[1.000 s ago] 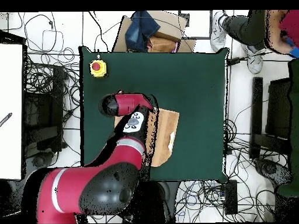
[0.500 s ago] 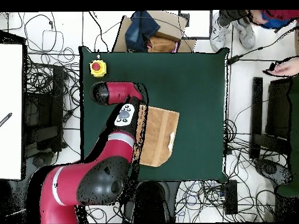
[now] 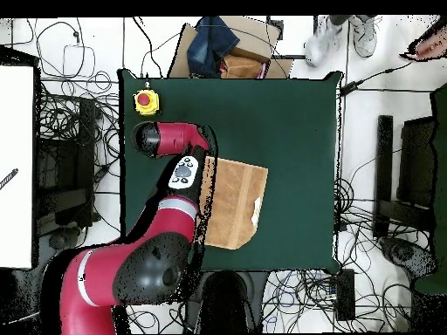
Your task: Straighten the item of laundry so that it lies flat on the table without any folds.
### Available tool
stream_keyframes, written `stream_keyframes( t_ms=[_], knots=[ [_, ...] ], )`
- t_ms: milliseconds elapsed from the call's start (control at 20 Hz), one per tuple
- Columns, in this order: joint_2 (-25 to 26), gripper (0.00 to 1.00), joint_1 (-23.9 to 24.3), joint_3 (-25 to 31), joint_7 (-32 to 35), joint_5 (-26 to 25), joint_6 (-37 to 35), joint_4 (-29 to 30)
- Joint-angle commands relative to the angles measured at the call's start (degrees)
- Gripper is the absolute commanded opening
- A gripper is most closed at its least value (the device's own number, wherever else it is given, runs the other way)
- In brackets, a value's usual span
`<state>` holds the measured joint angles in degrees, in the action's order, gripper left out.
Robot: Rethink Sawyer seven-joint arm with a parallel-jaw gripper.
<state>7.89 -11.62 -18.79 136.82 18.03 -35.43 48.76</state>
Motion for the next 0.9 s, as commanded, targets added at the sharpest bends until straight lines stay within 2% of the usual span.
stream_keyframes(
  t_ms=[50,300,500,700,900],
  knots=[
    [-0.82,1.0,-0.99,-0.44,14.84,1.77,-9.1,5.51],
    [-2.01,1.0,-2.13,-1.87,15.96,1.02,-11.33,8.81],
    [-0.98,1.0,-2.94,-1.05,15.63,1.18,-13.27,8.63],
    [1.47,1.0,-3.76,-1.18,18.6,2.63,-13.84,7.09],
    [5.19,1.0,-3.67,-2.49,20.67,3.19,-13.3,3.08]
  ],
)
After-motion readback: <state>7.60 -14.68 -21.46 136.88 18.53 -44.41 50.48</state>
